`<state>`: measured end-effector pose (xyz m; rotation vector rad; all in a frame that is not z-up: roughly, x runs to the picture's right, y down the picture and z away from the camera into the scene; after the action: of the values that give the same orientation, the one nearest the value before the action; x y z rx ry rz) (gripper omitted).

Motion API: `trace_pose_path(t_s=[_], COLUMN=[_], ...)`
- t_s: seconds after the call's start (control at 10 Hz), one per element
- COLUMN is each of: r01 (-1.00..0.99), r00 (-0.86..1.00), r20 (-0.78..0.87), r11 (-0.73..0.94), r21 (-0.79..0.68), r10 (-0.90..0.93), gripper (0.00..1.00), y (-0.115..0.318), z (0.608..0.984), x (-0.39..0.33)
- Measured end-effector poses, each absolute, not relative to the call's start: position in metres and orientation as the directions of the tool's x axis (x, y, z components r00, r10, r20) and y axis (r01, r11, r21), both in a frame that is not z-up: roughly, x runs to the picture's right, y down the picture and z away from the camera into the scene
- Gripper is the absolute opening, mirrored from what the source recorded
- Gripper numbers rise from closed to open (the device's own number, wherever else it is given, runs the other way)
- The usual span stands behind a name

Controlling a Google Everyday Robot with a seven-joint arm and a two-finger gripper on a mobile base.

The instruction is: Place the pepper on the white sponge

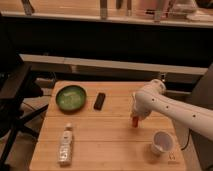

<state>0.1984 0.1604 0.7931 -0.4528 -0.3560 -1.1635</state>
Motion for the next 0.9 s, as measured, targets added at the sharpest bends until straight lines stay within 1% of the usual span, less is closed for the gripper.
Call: trace_pose_path(t_s=[0.3,0.6,0.9], r01=[0.934,0.937,0.937], r00=[0.356,0.346,0.346], r20=[0.494,0.491,0.494], r11=[0.325,0.322,0.320], r21=[-0.151,-0.137,-0.140], r10=[-0.793,-0.799,-0.798], gripper=[0.03,0.03,0.03], y=[0.160,0.144,0.145], z=[0.794,0.807,0.808], x=[0.200,0.202,0.213])
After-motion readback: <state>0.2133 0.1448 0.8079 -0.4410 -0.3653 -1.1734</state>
